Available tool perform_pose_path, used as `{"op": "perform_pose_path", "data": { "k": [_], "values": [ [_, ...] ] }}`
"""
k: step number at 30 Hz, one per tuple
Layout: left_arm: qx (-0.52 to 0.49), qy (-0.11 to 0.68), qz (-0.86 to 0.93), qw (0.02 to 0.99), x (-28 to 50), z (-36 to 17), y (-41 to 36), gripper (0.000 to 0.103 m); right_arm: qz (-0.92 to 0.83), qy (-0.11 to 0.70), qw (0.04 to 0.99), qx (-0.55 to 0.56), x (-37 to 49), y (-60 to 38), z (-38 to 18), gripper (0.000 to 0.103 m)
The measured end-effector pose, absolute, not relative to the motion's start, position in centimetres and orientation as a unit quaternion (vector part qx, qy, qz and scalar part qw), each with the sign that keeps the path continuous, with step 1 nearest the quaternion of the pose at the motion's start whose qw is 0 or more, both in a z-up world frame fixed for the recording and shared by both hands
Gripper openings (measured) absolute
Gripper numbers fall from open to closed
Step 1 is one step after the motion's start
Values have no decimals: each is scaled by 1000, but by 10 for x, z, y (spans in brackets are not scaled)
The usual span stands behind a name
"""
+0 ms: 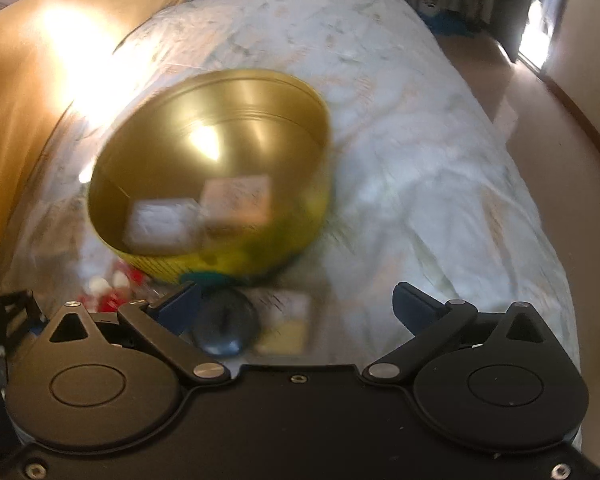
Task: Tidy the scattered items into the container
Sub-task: 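Open the right gripper to drop the tissue pack into the tin, then grasp the orange VC tube with the left gripper while the right grasps the brown strip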
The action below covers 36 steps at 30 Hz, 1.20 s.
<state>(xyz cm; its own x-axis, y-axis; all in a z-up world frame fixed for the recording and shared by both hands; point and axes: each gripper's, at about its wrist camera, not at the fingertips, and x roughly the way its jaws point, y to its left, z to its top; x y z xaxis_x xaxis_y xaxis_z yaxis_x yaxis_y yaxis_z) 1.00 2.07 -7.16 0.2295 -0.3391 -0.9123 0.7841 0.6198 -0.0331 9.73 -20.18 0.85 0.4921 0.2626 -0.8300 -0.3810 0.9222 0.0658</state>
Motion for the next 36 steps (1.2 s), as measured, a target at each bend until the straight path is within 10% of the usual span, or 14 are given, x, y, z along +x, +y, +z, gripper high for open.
{"op": "perform_pose_path", "data": {
  "k": [30, 36],
  "values": [
    [228, 493, -401, 738, 4, -75, -21, 95, 192, 582, 789, -48, 78, -197, -39, 101],
    [232, 458, -396, 761, -12, -49, -19, 95, 236, 656, 717, 15, 50, -200, -58, 87]
  ]
}}
